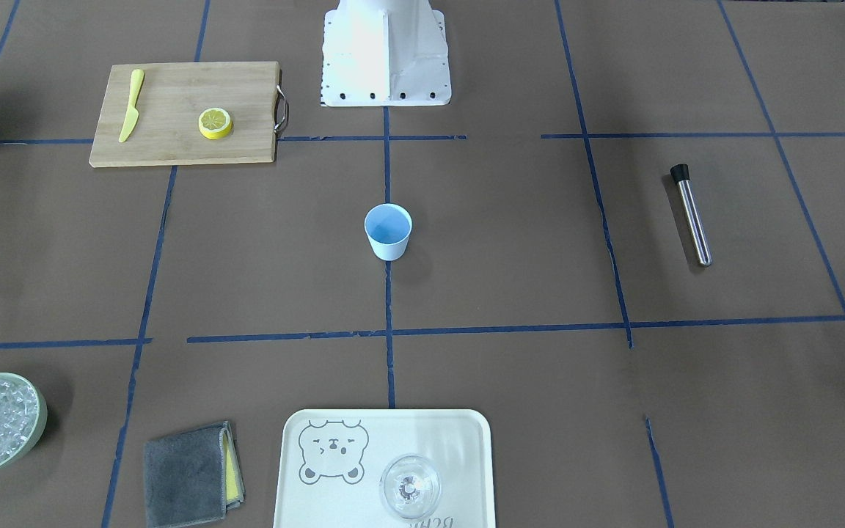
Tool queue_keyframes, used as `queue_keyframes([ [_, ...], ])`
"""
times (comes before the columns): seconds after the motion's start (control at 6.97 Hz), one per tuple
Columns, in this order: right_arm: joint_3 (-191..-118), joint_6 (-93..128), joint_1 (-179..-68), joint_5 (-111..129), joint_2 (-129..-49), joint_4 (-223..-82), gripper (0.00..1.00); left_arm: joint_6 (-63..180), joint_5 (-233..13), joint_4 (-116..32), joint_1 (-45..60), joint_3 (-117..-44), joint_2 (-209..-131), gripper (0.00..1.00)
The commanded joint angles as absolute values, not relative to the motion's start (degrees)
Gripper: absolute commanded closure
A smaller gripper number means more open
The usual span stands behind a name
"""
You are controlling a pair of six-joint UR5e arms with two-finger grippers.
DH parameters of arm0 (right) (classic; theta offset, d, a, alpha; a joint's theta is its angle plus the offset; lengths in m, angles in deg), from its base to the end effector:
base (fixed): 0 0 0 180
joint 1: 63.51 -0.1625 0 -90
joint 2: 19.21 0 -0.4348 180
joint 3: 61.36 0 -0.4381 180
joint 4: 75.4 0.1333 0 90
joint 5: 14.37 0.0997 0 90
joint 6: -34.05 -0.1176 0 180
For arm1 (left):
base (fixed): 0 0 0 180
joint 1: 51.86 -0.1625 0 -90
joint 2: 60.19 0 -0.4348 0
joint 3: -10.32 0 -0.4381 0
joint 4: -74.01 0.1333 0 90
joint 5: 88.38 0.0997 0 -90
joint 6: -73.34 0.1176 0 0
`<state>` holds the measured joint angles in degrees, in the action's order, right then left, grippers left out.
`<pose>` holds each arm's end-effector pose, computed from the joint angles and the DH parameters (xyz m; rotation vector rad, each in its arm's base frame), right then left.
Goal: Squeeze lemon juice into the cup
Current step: 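Move the right gripper over the lemon slice on the bamboo board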
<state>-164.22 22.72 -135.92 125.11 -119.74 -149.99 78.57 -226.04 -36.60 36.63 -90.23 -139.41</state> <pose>-0.1022 -0.4675 0.6146 0.0671 -0.9033 -0.2354 -0.0338 -0.4789 0.6309 0.3621 0.8132 0.2577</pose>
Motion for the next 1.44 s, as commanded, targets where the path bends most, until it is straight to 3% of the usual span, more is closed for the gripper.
queue_keyframes([
  [0.0, -173.72, 10.23, -127.72, 127.85, -122.2, -147.31, 0.0, 79.06, -226.19, -37.34, 36.56, -89.79, -139.3, 0.0],
  [0.29, -178.76, -13.39, -112.38, 118.77, -122.13, -137.77, 0.0, 78.8, -226.1, -40.59, 35.25, -89.44, -139.38, 0.0],
  [0.72, -187.81, -39.6, -91.35, 100.49, -121.86, -135.61, 0.0, 78.71, -226.19, -43.13, 33.93, -87.24, -139.3, 0.0],
  [1.29, -186.87, -47.58, -78.55, 84.63, -121.69, -139.18, 0.0, 78.62, -226.19, -43.67, 33.49, -86.97, -139.21, 0.0],
])
